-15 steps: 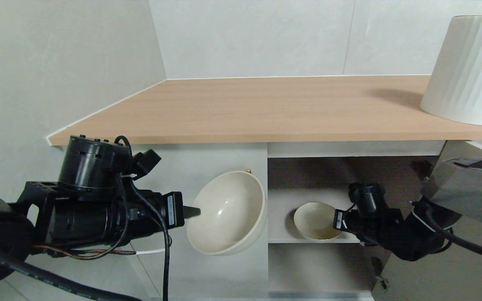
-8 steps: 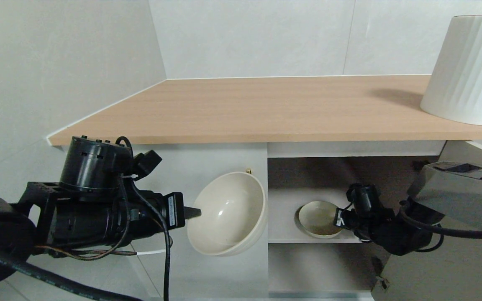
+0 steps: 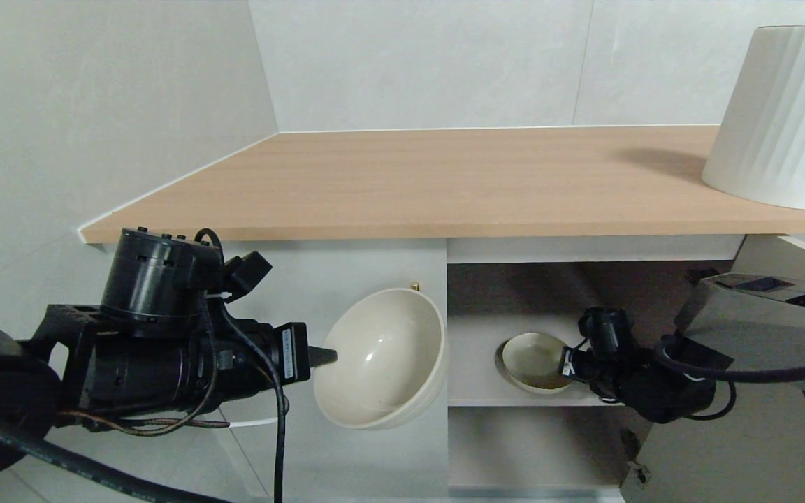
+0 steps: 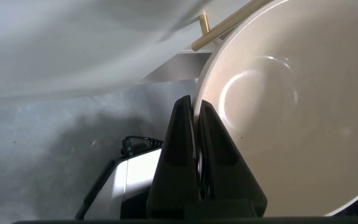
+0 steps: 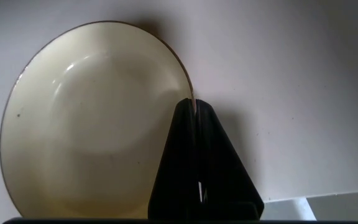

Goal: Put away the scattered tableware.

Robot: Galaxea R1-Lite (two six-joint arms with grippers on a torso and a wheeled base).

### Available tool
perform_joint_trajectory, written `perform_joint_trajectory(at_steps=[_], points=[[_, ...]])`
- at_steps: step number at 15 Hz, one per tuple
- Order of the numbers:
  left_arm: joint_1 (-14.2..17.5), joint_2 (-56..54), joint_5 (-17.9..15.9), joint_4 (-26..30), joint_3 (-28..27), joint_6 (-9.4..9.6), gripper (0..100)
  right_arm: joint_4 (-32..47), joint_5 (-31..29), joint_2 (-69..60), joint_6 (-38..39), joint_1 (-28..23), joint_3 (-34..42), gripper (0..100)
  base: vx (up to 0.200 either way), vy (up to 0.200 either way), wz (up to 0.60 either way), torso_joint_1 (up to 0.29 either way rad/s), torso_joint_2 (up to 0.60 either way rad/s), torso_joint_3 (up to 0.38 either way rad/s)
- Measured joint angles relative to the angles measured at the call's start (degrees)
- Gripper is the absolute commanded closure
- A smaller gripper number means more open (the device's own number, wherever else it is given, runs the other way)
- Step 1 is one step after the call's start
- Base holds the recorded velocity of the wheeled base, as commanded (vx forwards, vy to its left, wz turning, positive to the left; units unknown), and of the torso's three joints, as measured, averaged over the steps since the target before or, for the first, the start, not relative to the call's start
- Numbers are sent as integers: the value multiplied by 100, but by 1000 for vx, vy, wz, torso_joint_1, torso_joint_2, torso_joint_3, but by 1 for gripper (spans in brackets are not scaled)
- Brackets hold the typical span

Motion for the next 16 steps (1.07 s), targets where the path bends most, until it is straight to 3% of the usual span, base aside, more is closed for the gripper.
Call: perform_joint_trajectory(at_steps=[2,3,8,12,16], points=[[-5,0,2,0,0,0,100,-1,-20,22,0,-30,-48,100,0,0,0,0,0,0],[-5,0,0,0,0,-2,100,-4,-22,30,0,-39,-52,0,0,0,0,0,0,0],[-44,13,-6,2,0,-20,100,-11,-28,35,39,-60,-95,0,0,0,0,0,0,0],[-199,157,-4,9,-1,-35,100,112,22,-395,0,-30,286,0,0,0,0,0,0,0],[-661,730,90,16,-12,-7,100,1808,108,-1420,-18,595,647,0,0,0,0,0,0,0]])
